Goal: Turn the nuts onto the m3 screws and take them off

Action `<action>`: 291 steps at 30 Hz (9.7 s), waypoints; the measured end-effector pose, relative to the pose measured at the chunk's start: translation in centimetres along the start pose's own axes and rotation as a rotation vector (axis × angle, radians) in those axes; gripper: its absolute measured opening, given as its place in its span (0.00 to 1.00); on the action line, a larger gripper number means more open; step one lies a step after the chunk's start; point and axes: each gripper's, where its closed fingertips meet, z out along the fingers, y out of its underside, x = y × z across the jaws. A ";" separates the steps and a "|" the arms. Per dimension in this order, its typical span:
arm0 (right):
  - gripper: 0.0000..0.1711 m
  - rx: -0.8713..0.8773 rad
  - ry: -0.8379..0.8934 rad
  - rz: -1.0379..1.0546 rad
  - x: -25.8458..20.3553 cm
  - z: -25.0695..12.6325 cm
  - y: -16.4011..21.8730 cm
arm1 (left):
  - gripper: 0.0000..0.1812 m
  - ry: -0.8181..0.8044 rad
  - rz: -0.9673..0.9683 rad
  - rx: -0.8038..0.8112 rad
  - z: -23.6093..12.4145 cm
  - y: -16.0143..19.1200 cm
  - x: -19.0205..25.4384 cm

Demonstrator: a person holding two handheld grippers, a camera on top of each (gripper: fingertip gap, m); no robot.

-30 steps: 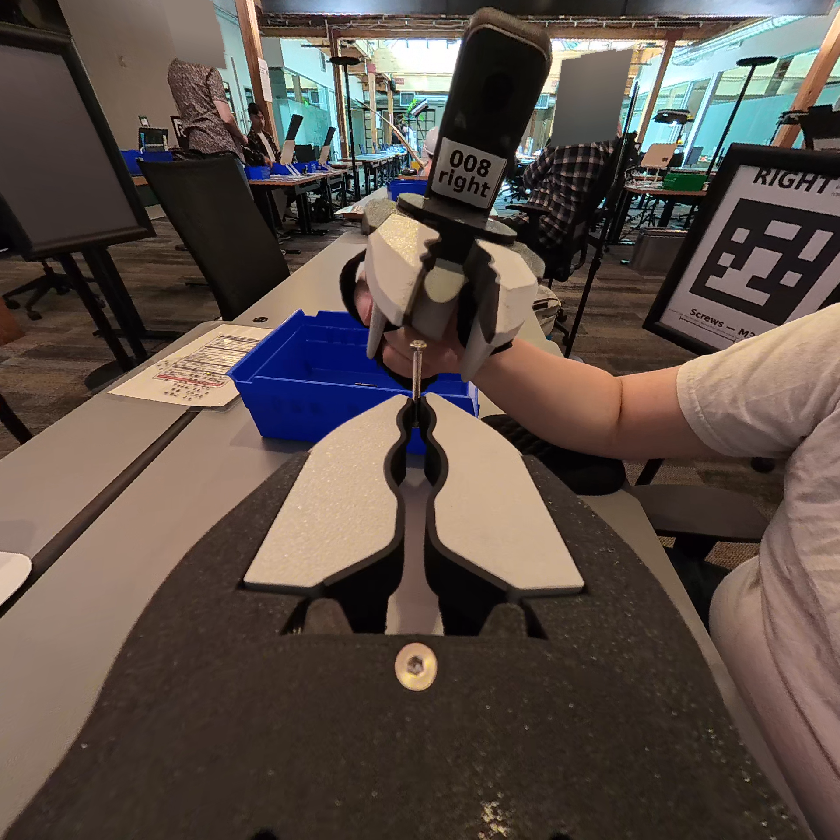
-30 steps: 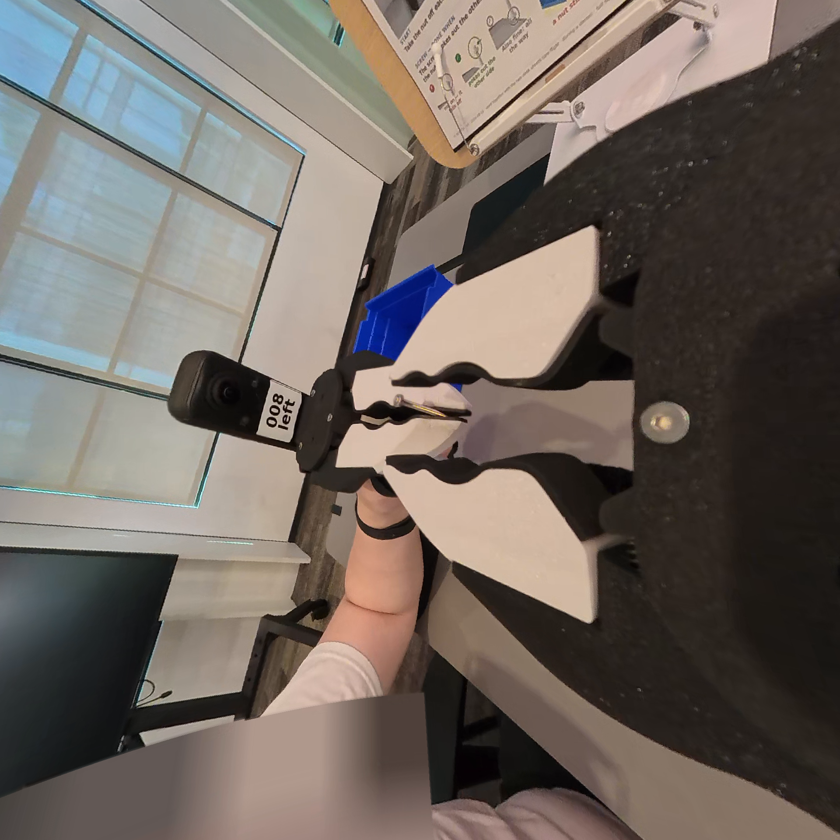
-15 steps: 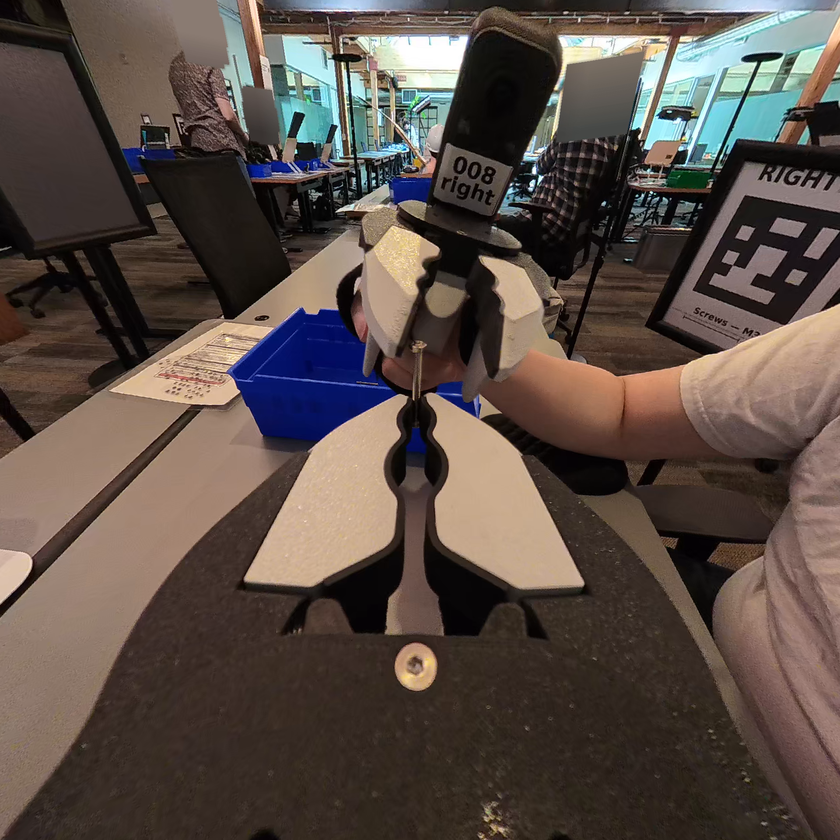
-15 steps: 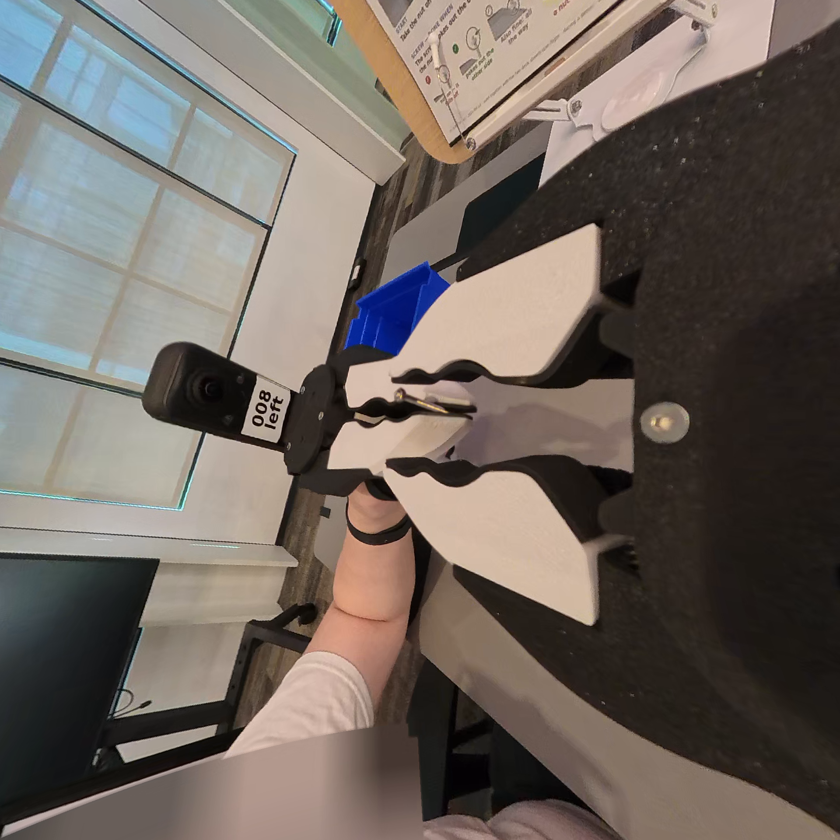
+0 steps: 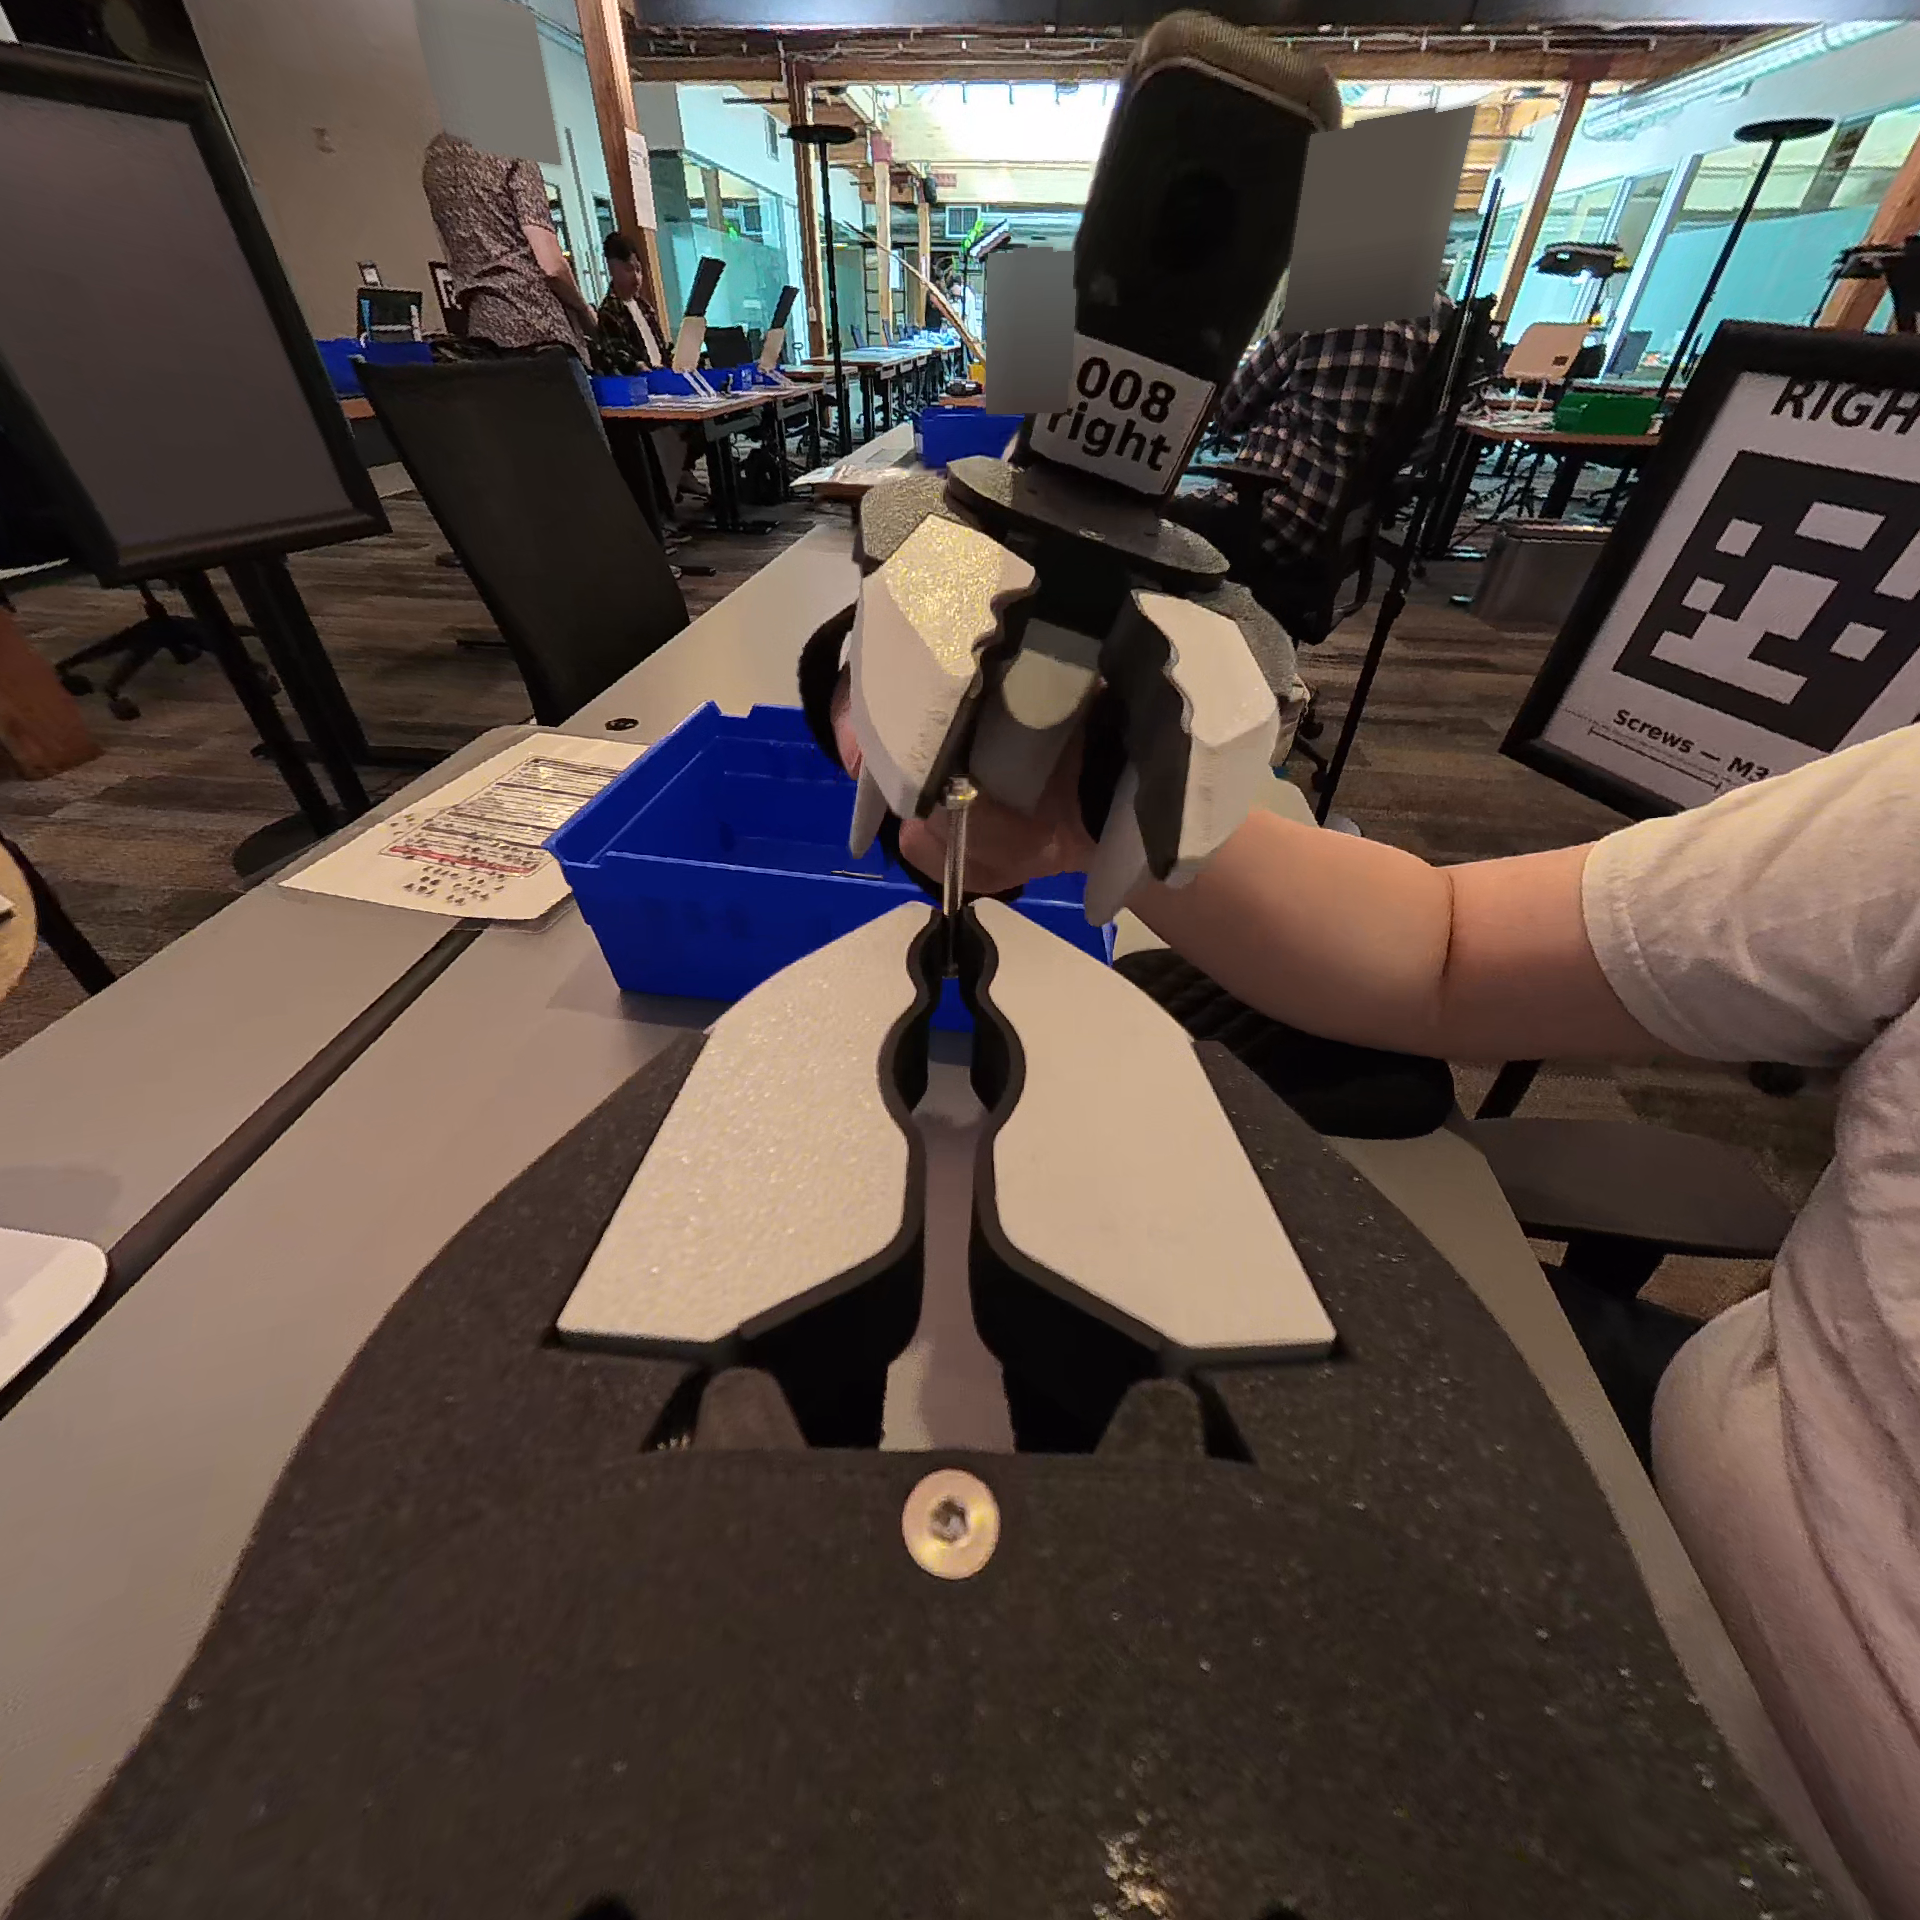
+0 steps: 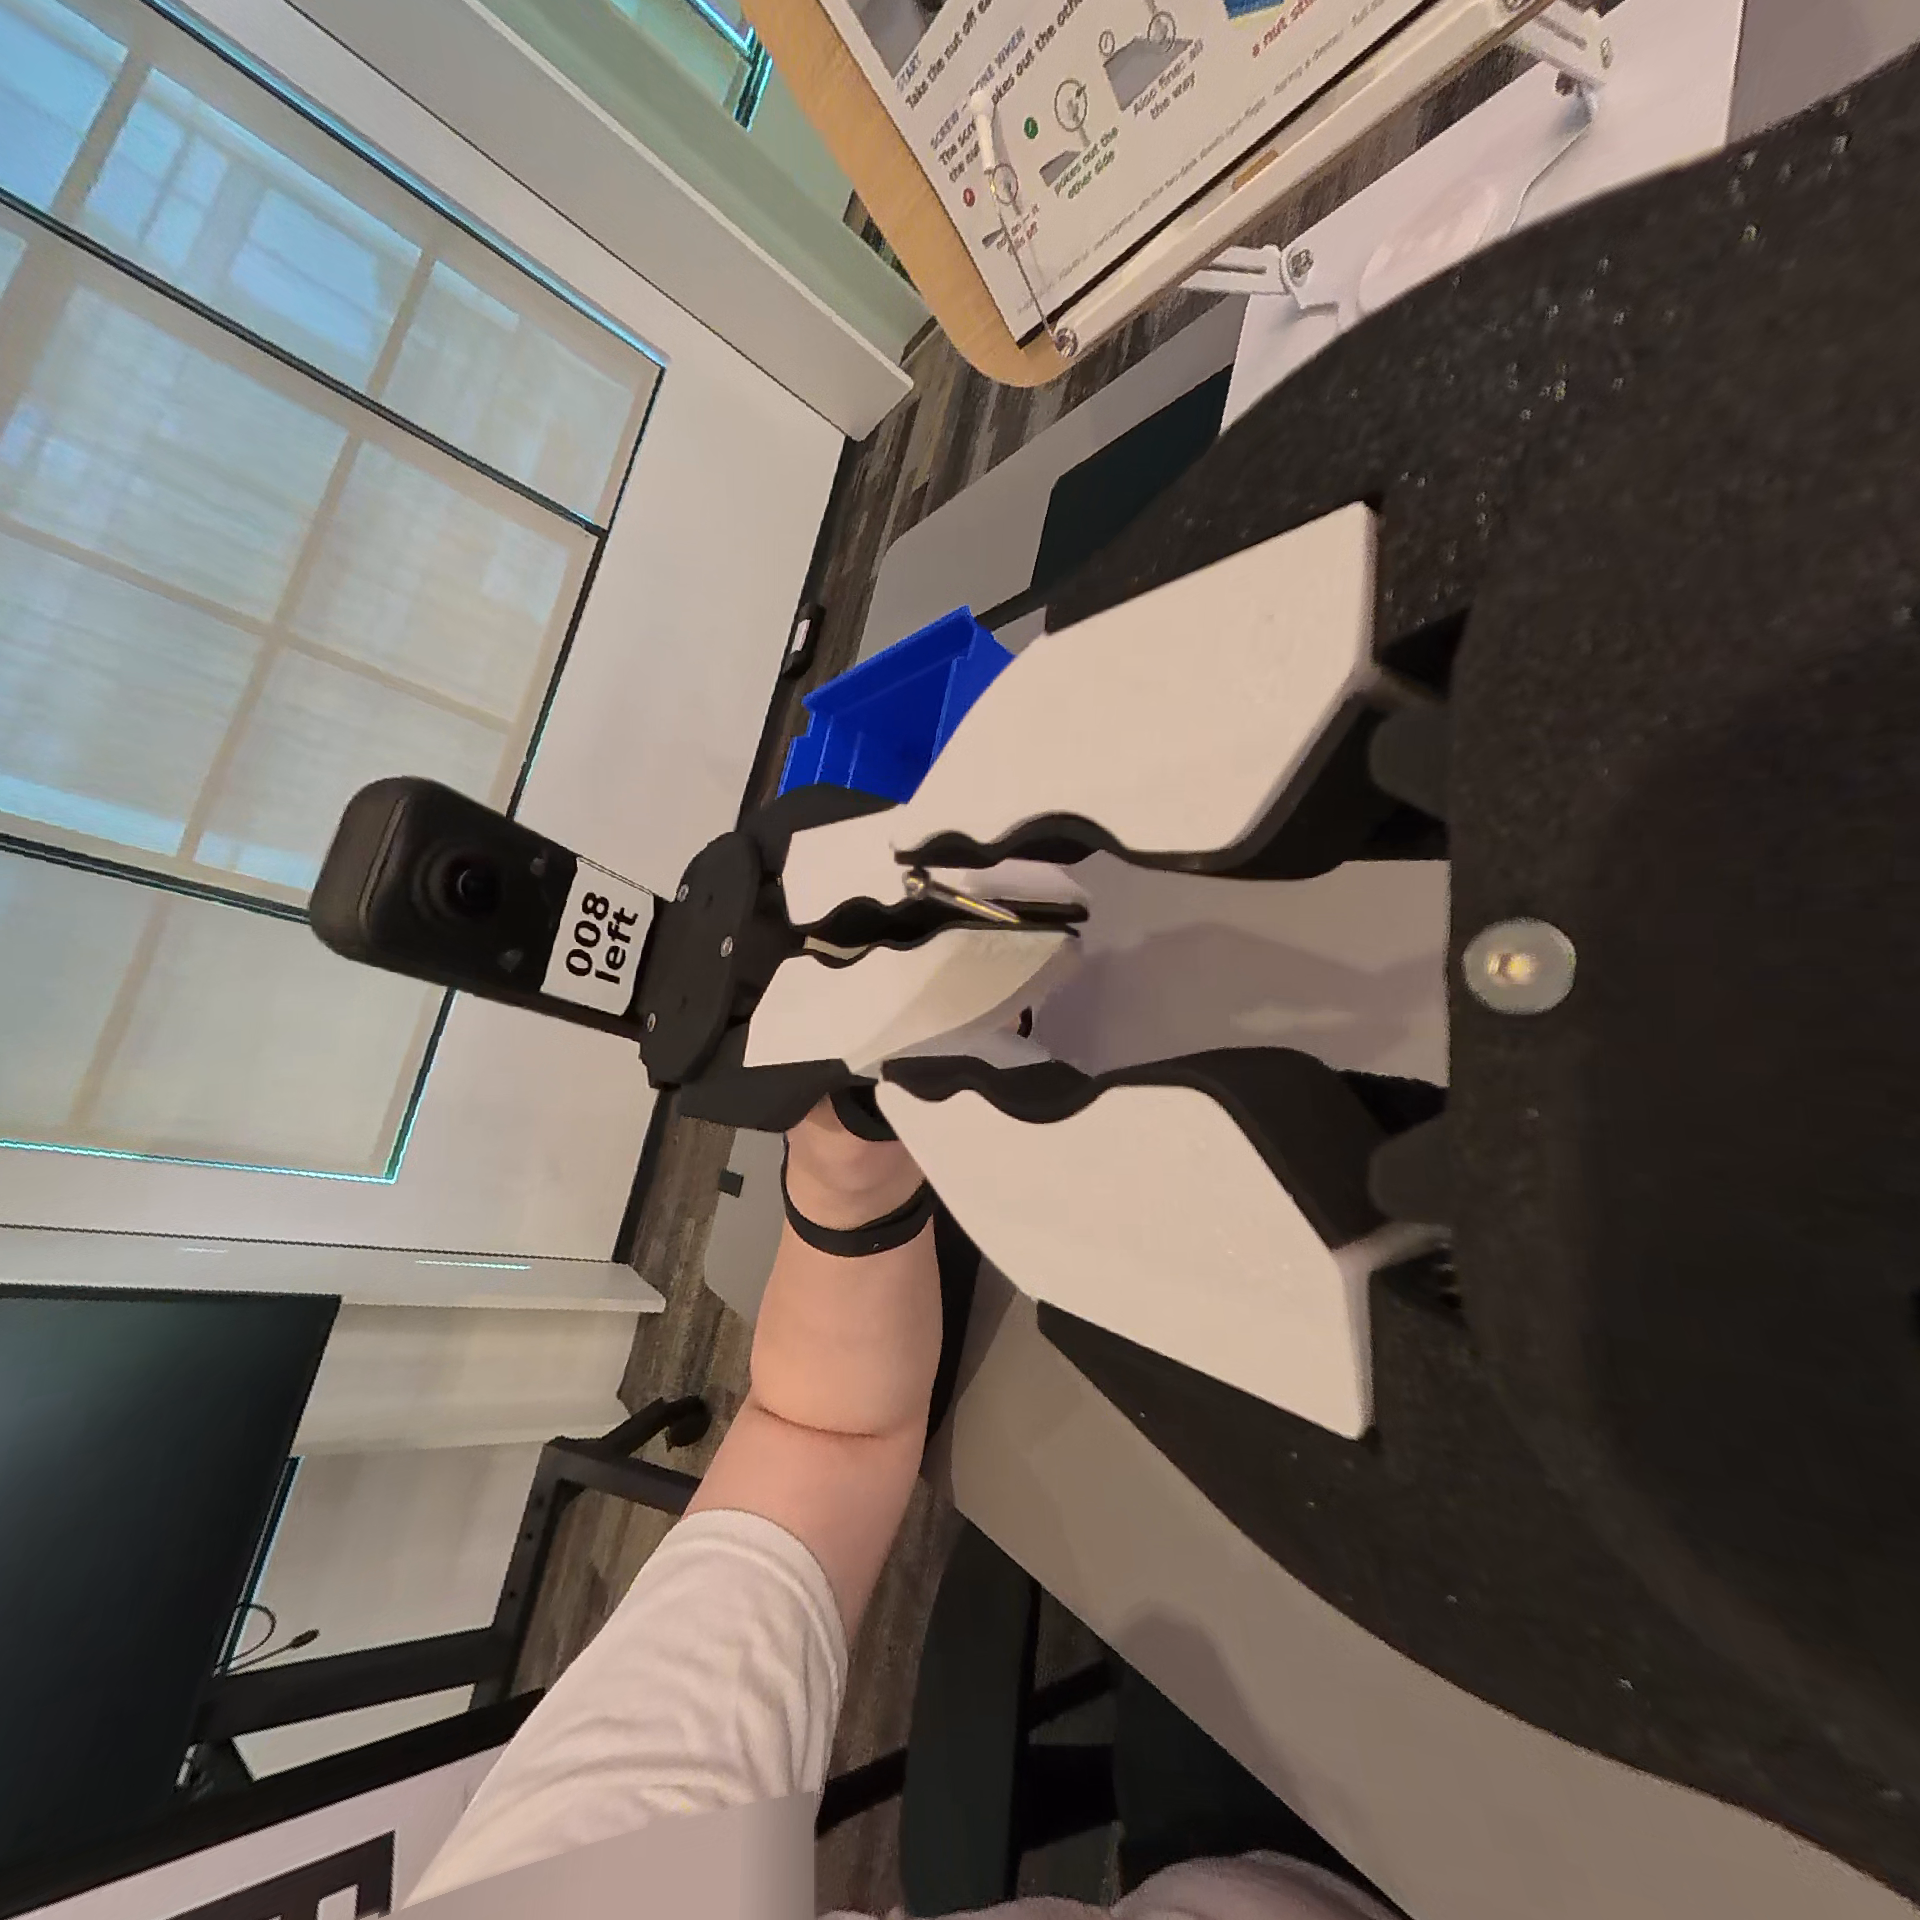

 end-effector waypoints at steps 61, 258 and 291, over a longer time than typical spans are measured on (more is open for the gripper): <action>0.24 0.038 0.064 0.074 0.9 0.5 -0.4 | 0.01 0.028 -0.042 0.035 -0.3 -0.5 0.0; 0.02 -1.204 0.840 1.317 4.2 -32.6 28.3 | 0.09 -0.028 -0.136 -0.120 -1.1 1.0 -1.5; 0.10 -0.571 0.889 0.490 11.1 -23.5 7.5 | 0.12 -0.748 -0.166 -0.642 -21.5 3.2 -8.3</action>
